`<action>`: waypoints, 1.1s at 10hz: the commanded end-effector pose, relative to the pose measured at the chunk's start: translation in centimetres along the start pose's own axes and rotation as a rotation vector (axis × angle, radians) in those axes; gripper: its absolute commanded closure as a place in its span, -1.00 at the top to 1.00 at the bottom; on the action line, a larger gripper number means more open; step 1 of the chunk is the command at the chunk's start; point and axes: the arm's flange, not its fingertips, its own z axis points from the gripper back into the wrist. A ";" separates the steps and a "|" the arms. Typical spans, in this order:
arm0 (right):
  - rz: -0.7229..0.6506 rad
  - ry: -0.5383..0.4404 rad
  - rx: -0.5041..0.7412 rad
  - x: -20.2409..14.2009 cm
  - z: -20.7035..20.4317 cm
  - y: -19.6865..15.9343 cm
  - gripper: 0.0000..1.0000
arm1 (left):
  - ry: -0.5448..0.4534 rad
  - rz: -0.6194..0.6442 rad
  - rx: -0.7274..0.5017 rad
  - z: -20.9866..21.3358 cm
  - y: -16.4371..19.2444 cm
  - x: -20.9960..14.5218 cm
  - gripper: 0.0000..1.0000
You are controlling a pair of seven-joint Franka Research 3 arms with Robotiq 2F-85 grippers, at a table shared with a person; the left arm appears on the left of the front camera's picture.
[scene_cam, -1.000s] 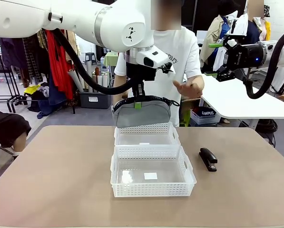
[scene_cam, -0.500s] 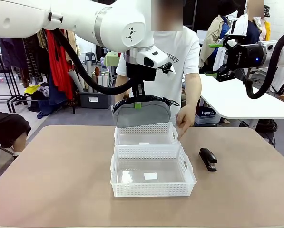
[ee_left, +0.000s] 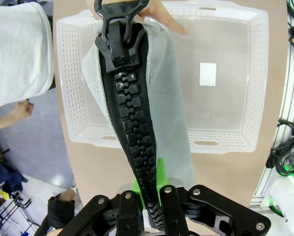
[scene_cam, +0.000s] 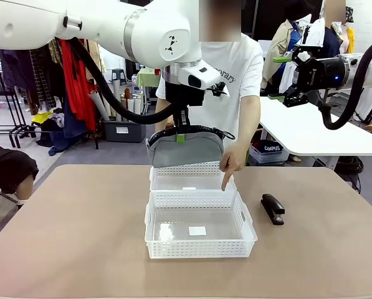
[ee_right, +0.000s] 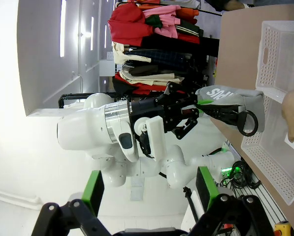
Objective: Distribute items into two baskets.
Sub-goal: Place the picked Pencil pouch into the Organizing basket as instructed by the person.
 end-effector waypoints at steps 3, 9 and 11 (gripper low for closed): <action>0.005 0.003 0.002 -0.1 0.0 0.2 1.00 | -0.001 -0.002 0.006 0.3 -0.1 -0.1 -1.00; 0.005 0.003 0.002 -0.1 0.0 0.2 1.00 | 0.005 -0.044 -0.035 0.3 -1.9 0.3 -1.00; 0.005 0.003 0.002 -0.1 0.0 0.2 1.00 | 0.008 -0.071 -0.041 0.2 -4.2 0.7 -1.00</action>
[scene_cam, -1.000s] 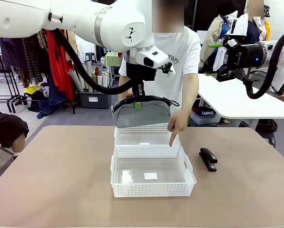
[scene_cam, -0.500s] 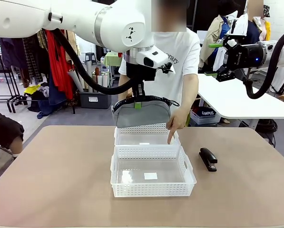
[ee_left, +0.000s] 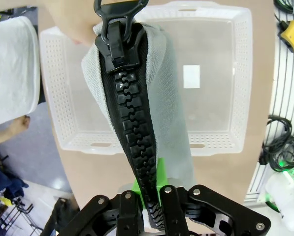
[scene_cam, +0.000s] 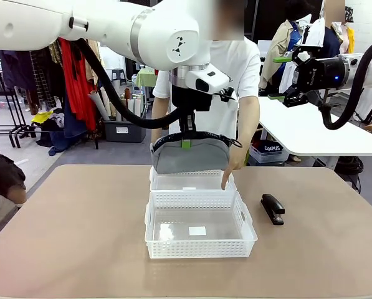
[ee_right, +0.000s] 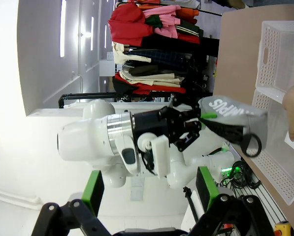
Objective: Distribute items into two baskets.
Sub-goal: Place the picked Pencil pouch into the Organizing basket as instructed by the person.
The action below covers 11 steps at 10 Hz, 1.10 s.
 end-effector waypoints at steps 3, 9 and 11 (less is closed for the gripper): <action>0.005 0.003 0.002 -0.1 0.0 0.2 1.00 | 0.005 -0.047 -0.022 -1.6 -3.7 -0.3 -1.00; 0.005 0.003 0.002 -0.1 0.0 0.2 1.00 | -0.013 -0.150 -0.046 -8.5 -6.2 1.0 -1.00; 0.005 0.003 0.002 -0.1 0.0 0.2 1.00 | -0.020 -0.176 -0.041 -10.7 -6.0 1.4 -1.00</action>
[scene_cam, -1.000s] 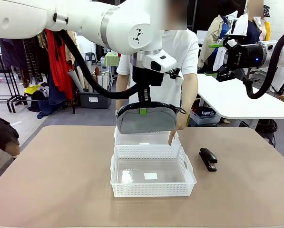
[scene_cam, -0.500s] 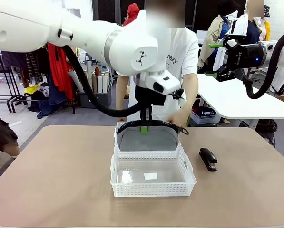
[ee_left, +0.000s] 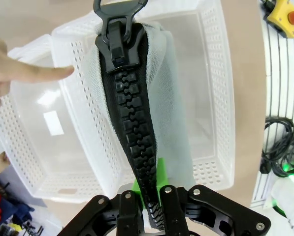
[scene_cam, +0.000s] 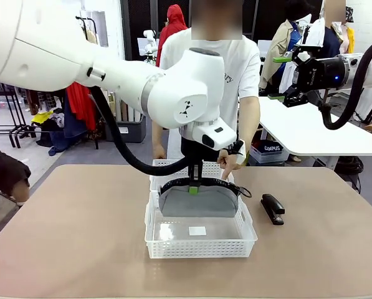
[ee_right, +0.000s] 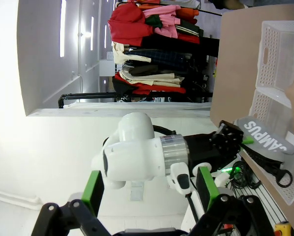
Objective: Distribute items into two baskets.
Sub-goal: Place the picked Pencil pouch into the Organizing basket as instructed by the person.
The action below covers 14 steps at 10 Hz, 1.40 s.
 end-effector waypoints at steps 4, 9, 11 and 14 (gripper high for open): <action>0.005 0.003 0.002 -0.1 0.0 0.2 1.00 | -0.006 -0.026 0.002 -3.4 0.2 -1.0 -1.00; 0.005 0.003 0.002 -0.1 0.0 0.2 1.00 | -0.001 0.010 -0.013 -6.0 0.1 -2.5 -1.00; 0.005 0.003 0.002 -0.1 0.0 0.2 1.00 | -0.005 0.018 -0.020 -6.4 0.1 -2.7 -1.00; 0.005 0.003 0.002 -0.1 0.0 0.2 1.00 | 0.011 0.012 -0.033 -6.5 0.4 -2.2 -1.00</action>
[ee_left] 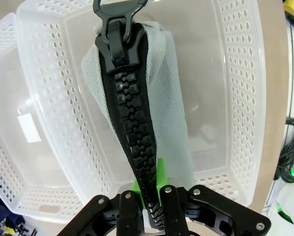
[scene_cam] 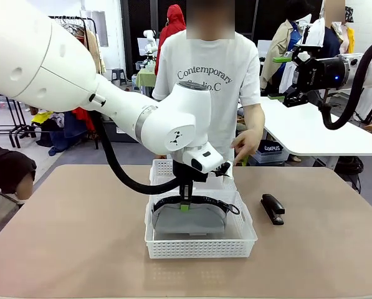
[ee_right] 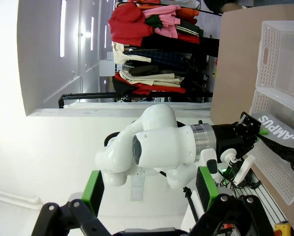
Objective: Distribute items into two baskets.
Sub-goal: Place the picked Pencil pouch into the Organizing basket as instructed by the person.
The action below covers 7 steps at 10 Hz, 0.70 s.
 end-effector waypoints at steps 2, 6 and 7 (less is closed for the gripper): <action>0.005 0.003 0.002 -0.1 0.0 0.2 1.00 | 0.013 -0.012 0.008 0.1 0.1 0.2 -1.00; 0.005 0.003 0.002 -0.1 0.0 0.2 1.00 | 0.001 0.009 -0.016 -1.1 -0.2 0.5 -1.00; 0.005 0.003 0.002 -0.1 0.0 0.2 1.00 | 0.001 0.006 -0.020 -1.4 -0.1 0.6 -1.00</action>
